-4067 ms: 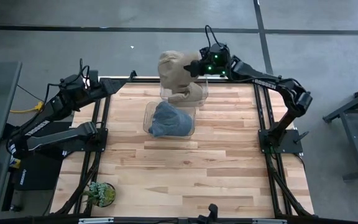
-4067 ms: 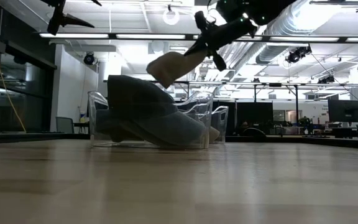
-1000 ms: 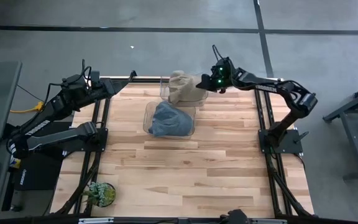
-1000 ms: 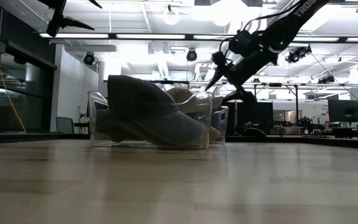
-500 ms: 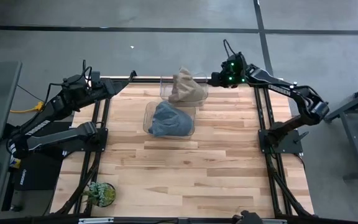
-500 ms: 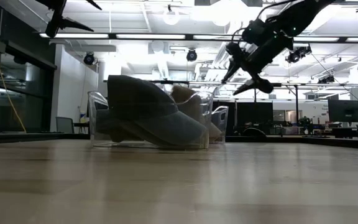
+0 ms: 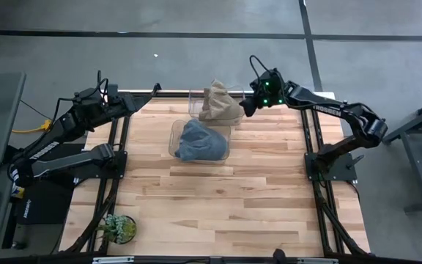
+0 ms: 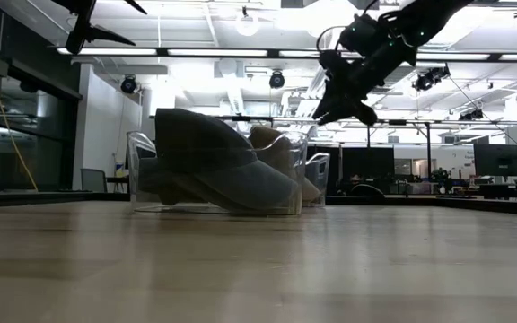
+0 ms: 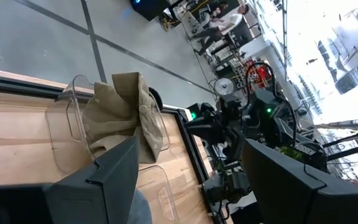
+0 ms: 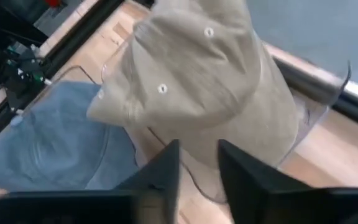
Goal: Pick & Place hat
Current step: Put the brown cap into the top transparent bin
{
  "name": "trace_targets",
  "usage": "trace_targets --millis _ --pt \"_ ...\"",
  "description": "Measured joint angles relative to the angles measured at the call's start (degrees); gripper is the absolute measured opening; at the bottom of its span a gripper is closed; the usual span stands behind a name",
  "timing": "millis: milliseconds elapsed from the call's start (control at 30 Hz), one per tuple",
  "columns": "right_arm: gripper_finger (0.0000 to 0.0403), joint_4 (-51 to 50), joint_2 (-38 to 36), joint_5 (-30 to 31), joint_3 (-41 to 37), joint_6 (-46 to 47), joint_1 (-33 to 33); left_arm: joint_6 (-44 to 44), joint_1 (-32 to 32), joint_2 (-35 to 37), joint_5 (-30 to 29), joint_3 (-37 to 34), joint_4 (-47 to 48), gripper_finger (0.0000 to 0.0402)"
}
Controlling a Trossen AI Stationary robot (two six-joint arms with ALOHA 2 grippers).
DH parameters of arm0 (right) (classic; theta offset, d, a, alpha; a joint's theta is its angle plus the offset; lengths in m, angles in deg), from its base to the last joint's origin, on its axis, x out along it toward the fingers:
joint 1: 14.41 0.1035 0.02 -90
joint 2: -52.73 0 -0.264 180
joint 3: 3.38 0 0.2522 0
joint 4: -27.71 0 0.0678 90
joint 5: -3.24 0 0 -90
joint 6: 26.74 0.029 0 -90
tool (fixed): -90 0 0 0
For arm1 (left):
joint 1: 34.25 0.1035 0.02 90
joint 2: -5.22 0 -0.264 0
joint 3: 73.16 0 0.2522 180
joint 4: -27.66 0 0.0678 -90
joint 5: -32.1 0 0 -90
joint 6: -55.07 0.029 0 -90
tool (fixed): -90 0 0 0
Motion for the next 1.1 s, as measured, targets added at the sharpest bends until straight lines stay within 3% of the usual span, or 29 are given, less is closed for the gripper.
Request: trace_targets --millis 133,467,667,1100 --pt "0.0012 2.56 0.02 0.67 0.0 -0.02 0.36 -0.14 0.0 0.0 0.0 0.0 0.0 0.0261" --pt "0.0001 7.57 8.14 -4.32 0.0 7.48 1.97 -0.16 0.0 0.02 0.0 0.0 -0.02 0.0261" --pt "0.0001 14.27 11.36 -1.87 0.58 9.41 4.27 -0.16 0.02 0.0 0.0 0.0 -0.02 0.0261" --pt "0.0 13.57 23.58 -3.34 11.59 9.69 4.81 -0.16 0.02 0.0 -0.39 0.0 0.63 0.0261"
